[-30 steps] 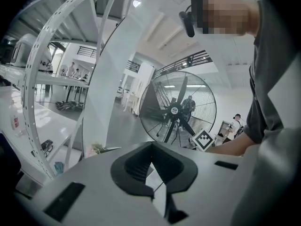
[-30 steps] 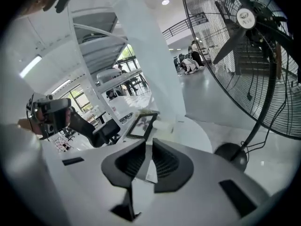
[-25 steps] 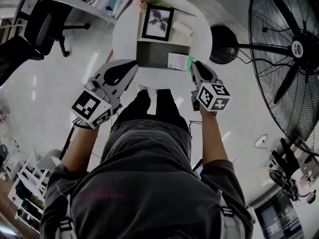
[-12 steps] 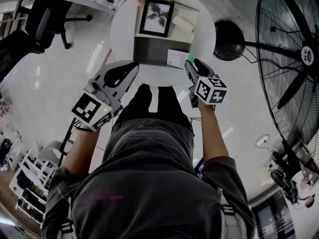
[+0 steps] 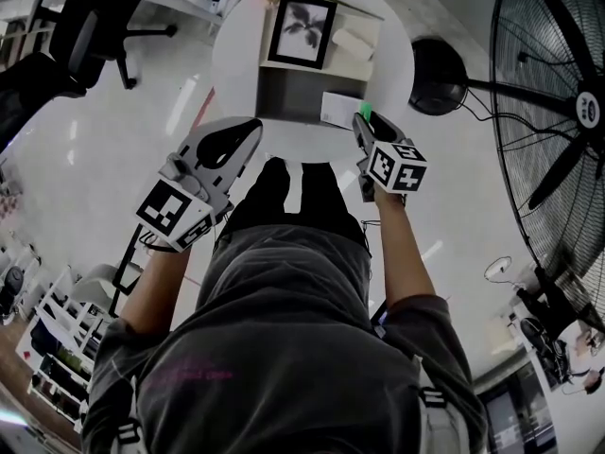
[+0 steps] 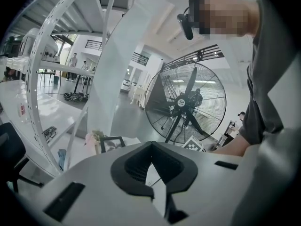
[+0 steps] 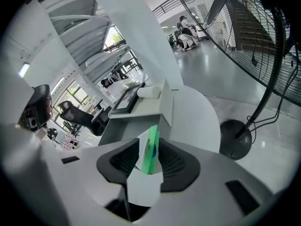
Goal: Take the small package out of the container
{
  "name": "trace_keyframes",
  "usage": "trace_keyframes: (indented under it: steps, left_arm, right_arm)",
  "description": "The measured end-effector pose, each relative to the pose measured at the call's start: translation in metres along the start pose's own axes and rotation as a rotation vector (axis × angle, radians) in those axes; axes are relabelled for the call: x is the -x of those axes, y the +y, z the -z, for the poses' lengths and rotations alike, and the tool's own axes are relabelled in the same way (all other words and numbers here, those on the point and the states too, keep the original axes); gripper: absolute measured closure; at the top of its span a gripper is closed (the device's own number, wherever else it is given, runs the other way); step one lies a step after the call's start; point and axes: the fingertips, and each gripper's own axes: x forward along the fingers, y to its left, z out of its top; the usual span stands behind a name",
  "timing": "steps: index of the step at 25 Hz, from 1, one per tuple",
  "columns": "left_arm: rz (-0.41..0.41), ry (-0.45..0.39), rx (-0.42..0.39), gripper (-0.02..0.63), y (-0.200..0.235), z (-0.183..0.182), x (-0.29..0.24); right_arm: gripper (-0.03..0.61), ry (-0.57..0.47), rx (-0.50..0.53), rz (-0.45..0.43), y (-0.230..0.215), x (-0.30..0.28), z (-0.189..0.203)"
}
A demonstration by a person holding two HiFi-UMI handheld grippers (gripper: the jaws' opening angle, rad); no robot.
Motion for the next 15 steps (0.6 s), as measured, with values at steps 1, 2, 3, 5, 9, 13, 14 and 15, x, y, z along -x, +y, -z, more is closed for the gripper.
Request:
trace_keyframes:
  steps: [1,2,3,5,9,13,14,15]
  left_arm:
    - [0.0,0.0,0.0,0.6,0.0,0.0,0.002]
    - [-0.001,0.0,0.0,0.6,0.0,0.001,0.003]
    - [-0.001,0.001,0.0,0.6,0.0,0.001,0.004]
    - [0.0,0.0,-0.002,0.6,0.0,0.002,0.007]
    - [0.004,-0.008,-0.007,0.6,0.0,0.002,0.015]
    - [0.009,-0.026,-0.014,0.6,-0.002,-0.001,0.026]
    - [0.011,-0.032,-0.017,0.6,-0.003,-0.003,0.028]
    - [0.013,-0.038,-0.022,0.6,-0.003,-0.005,0.03]
  right_arm:
    - [0.444,0.002,0.003,0.004,0.0,0.0,0.001]
    - [0.458,0.004,0.006,0.009,0.0,0.0,0.002]
    - [0.474,0.003,0.01,0.015,0.0,0.001,0.003]
    - [0.504,-0.006,0.016,0.025,0.001,0.002,0.003]
    - [0.535,-0.029,0.02,0.026,0.008,0.006,-0.001]
    - [0.551,-0.047,0.04,0.019,0.021,0.013,-0.006]
    - [0.552,-0.053,0.045,0.016,0.025,0.015,-0.008]
    - [0.552,-0.059,0.051,0.013,0.029,0.017,-0.01]
